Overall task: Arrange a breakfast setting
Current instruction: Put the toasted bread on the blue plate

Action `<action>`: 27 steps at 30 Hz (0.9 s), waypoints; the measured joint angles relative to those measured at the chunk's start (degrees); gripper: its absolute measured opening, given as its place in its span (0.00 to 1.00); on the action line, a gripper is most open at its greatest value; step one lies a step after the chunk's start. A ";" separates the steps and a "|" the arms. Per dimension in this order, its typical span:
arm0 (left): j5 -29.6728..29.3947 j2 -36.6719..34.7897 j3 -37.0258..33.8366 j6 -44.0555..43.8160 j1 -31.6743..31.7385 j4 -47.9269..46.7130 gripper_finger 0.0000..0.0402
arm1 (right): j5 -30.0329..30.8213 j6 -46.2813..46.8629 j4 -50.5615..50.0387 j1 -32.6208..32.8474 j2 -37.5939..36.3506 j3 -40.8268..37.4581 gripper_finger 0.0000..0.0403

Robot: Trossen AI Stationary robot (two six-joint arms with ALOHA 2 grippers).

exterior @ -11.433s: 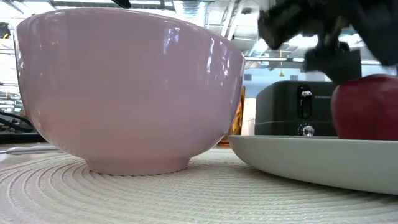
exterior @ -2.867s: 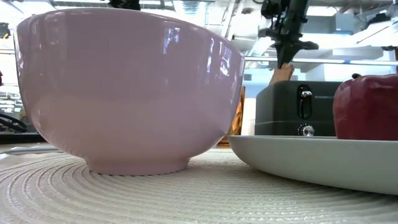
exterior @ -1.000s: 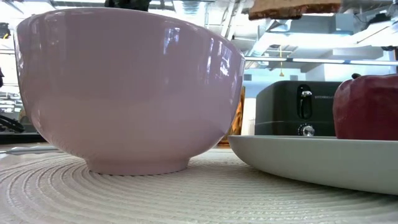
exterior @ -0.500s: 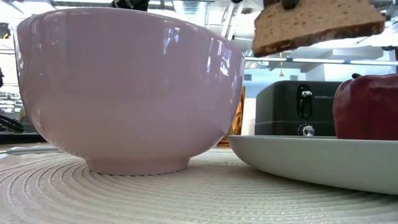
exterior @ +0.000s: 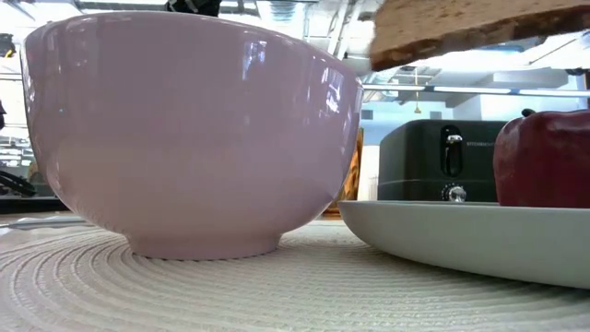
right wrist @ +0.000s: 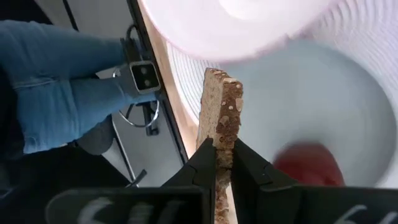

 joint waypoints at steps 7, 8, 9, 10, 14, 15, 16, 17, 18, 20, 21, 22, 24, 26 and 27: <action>2.55 -0.01 0.00 -0.07 0.00 -0.02 0.35 | -0.44 0.21 1.48 0.35 4.74 -0.18 0.12; 2.94 -0.02 0.00 -0.08 0.00 -0.02 0.35 | -0.71 0.21 1.52 0.37 5.30 -0.18 0.12; 2.97 -0.01 0.00 -0.09 0.00 -0.02 0.35 | -0.91 0.20 2.08 0.36 5.78 -0.17 0.12; 2.97 0.00 0.00 -0.09 0.00 -0.02 0.35 | -1.05 0.16 2.47 0.35 6.14 -0.14 0.12; 3.04 0.00 0.00 -0.40 0.00 -0.02 0.35 | -1.22 0.00 2.47 0.28 7.26 -0.10 0.12; 3.02 0.00 0.00 -0.42 0.00 -0.02 0.35 | -1.47 -0.20 2.42 0.21 7.66 -0.10 0.12; 3.04 -0.01 0.00 -0.40 0.00 -0.02 0.35 | -1.81 -0.28 2.50 0.12 8.04 -0.10 0.12; 3.02 0.00 0.00 -0.39 0.00 -0.02 0.35 | -1.78 -0.36 2.71 0.00 8.18 -0.12 0.12; 3.02 0.00 0.00 -0.39 0.00 -0.02 0.35 | -1.74 -0.46 2.71 -0.15 8.20 -0.14 0.12; 3.04 -0.01 0.00 -0.39 0.00 -0.02 0.35 | -1.72 -1.65 2.73 -0.19 8.11 -0.14 0.13; 3.04 -0.01 0.00 -0.39 0.00 -0.02 0.35 | -1.68 -2.10 2.79 -0.19 8.07 -0.14 0.13; 3.04 -0.01 0.00 -0.39 0.00 -0.02 0.35 | -1.35 -2.77 2.93 -0.19 8.07 -0.14 0.14; 3.04 -0.02 0.00 -0.39 0.00 -0.02 0.35 | -0.56 -3.70 3.12 -0.15 8.09 -0.14 0.15; 3.04 0.00 0.00 -0.39 0.00 -0.02 0.35 | -0.52 -4.63 3.11 -0.15 8.09 -0.14 0.16; 3.04 -0.02 0.00 -0.38 0.00 -0.02 0.35 | -0.52 -4.87 3.08 -0.17 8.09 -0.14 0.17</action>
